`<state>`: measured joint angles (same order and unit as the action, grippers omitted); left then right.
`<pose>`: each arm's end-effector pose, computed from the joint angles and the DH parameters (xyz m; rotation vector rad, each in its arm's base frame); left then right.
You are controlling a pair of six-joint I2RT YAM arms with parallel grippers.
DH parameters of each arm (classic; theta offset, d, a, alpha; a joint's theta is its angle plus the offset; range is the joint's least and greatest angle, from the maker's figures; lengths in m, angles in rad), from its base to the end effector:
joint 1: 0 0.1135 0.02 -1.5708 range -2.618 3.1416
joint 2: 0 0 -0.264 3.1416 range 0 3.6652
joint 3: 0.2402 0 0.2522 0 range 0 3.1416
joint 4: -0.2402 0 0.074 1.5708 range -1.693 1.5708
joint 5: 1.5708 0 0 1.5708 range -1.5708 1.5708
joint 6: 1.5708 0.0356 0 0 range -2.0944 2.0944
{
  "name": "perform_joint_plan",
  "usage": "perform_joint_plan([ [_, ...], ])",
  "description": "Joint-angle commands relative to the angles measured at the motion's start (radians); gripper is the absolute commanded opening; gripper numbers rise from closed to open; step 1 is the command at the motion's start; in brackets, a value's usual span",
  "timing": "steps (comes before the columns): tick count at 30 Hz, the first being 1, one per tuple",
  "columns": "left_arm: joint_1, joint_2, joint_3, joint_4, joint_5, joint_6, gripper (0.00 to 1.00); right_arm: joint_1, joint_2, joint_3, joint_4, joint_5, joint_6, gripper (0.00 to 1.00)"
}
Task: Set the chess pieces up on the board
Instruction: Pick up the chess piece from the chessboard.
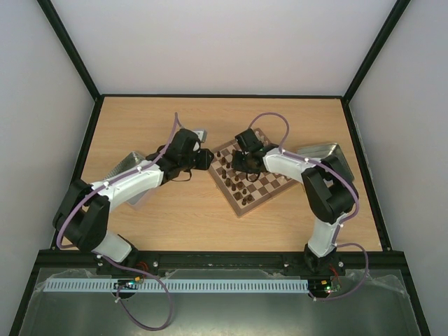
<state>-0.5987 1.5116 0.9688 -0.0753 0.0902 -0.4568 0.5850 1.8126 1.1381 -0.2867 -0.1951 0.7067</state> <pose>0.2744 -0.1911 0.2385 0.2138 2.2622 -0.6789 0.3083 0.2125 0.1744 0.0806 2.6790 0.7166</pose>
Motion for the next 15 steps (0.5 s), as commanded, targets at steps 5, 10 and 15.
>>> perform_joint_plan([
  [5, 0.012, -0.037, -0.022, 0.021, 0.012, -0.003, 0.33, 0.029, 0.047, 0.059, -0.082, 0.131, 0.005, 0.25],
  [10, 0.013, -0.043, -0.025, 0.023, 0.015, -0.005, 0.33, 0.037, 0.061, 0.075, -0.100, 0.163, 0.004, 0.14],
  [15, 0.015, -0.054, -0.030, 0.029, 0.021, -0.011, 0.34, 0.037, 0.044, 0.071, -0.088, 0.169, -0.002, 0.05],
])
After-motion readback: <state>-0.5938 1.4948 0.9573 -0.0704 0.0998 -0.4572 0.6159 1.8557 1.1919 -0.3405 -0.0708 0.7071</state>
